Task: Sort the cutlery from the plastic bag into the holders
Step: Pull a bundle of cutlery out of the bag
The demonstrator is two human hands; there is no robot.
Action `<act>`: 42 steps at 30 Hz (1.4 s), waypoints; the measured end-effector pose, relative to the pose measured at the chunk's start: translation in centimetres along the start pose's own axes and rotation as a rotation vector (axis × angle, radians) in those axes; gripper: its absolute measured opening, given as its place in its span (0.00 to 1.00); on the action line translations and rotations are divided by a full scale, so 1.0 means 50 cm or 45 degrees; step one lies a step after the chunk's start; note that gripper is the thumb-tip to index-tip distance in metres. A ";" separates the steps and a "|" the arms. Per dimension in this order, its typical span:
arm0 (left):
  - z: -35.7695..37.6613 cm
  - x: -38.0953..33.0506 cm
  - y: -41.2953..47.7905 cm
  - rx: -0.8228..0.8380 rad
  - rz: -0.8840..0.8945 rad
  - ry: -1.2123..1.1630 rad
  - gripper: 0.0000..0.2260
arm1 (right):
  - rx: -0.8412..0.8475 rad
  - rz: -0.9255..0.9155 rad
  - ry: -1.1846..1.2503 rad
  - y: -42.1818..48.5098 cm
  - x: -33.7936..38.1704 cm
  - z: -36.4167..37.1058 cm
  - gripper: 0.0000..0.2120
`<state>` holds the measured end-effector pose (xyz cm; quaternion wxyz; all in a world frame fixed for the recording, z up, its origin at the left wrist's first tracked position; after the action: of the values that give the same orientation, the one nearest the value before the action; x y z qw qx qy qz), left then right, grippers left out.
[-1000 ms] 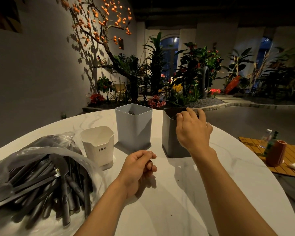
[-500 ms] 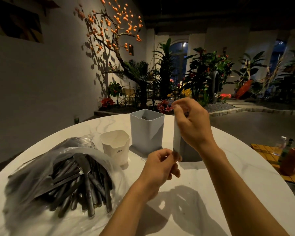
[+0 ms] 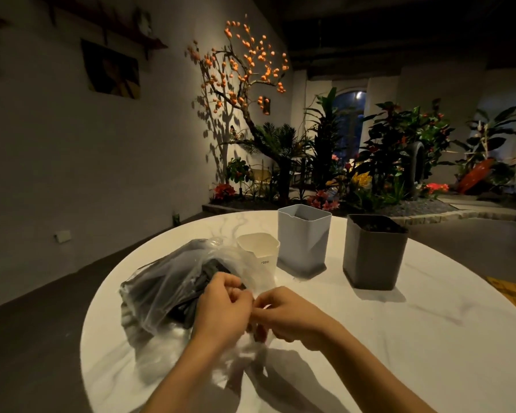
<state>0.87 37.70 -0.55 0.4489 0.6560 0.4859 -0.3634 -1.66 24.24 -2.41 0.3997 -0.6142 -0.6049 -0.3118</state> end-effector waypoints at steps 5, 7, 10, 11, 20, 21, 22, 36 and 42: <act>-0.074 0.015 0.008 -0.159 0.060 -0.209 0.13 | -0.241 -0.149 -0.318 0.047 0.023 0.052 0.08; -0.099 0.010 0.009 -0.237 0.144 -0.257 0.13 | -0.302 -0.164 -0.436 0.061 0.030 0.054 0.10; -0.121 0.009 0.017 -0.281 0.163 -0.292 0.10 | -0.309 -0.092 -0.587 0.079 0.021 0.060 0.19; -0.124 0.013 0.024 -0.284 0.131 -0.316 0.09 | -0.300 -0.050 -0.621 0.085 0.014 0.063 0.24; -0.125 0.025 0.073 0.012 -0.221 -0.401 0.06 | -0.287 0.208 -0.854 0.117 -0.006 0.069 0.54; -0.125 0.022 0.073 0.039 -0.227 -0.373 0.06 | -0.286 0.233 -0.822 0.121 -0.009 0.070 0.54; -0.125 0.020 0.074 0.061 -0.230 -0.352 0.06 | -0.288 0.252 -0.796 0.126 -0.010 0.071 0.52; -0.123 0.033 0.080 0.197 -0.069 0.689 0.08 | -0.284 0.294 -0.599 0.148 0.029 0.060 0.26; -0.088 0.039 0.100 0.310 0.045 1.420 0.24 | -0.251 0.289 -0.586 0.151 0.034 0.056 0.30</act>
<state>6.37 41.82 0.29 0.0518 0.8035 0.5930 -0.0081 5.70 27.88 -3.17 0.2222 -0.7686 -0.5739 -0.1748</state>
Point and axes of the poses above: each hand's wrist, its own y-axis towards the middle knuckle, its own z-axis out of the palm, x = y × z, the point moved 7 cm from there along y, towards the middle knuckle, and after that the axes turned 3 degrees about y, right-handed, at the moved point
